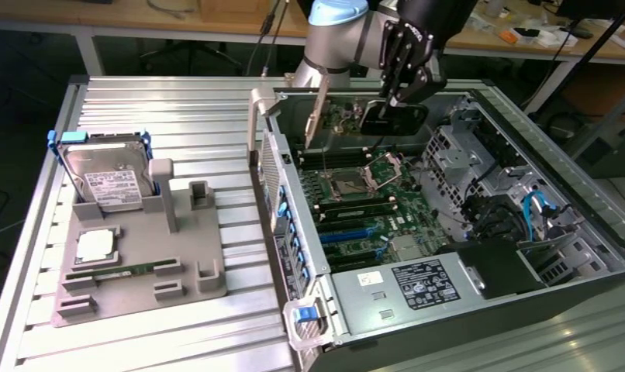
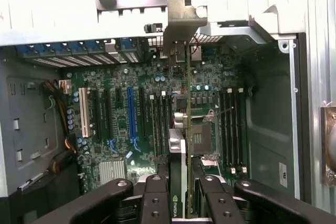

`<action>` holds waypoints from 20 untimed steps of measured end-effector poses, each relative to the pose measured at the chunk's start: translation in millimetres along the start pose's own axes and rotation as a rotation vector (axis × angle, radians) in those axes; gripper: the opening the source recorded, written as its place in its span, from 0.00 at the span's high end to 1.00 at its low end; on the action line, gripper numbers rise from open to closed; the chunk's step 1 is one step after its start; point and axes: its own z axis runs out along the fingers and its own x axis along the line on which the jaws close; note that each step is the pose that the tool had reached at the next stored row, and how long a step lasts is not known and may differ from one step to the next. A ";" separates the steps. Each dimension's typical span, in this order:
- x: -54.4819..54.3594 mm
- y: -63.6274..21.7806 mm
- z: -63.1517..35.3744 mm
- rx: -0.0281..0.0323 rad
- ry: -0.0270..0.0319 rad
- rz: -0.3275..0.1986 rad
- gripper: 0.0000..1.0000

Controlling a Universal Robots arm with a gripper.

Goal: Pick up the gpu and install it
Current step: 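Insert the gpu into the slot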

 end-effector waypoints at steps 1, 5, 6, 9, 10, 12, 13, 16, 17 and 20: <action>0.0 0.0 0.8 0.0000 0.0000 -0.001 0.73; 0.1 -0.2 3.7 -0.0001 0.0001 -0.004 0.73; 0.0 -0.2 4.4 -0.0001 0.0001 -0.004 0.73; -0.1 -0.3 6.5 -0.0001 0.0002 -0.006 0.73; -0.1 -0.3 7.1 -0.0001 0.0002 -0.007 0.73; -0.1 -0.4 9.5 -0.0001 0.0002 -0.010 0.73; -0.1 -0.4 10.3 -0.0002 0.0003 -0.011 0.73; 0.0 -0.5 12.9 -0.0003 0.0005 -0.013 0.73; 0.0 -0.5 13.6 -0.0004 0.0006 -0.015 0.73; 0.0 -0.6 15.8 -0.0004 0.0006 -0.018 0.73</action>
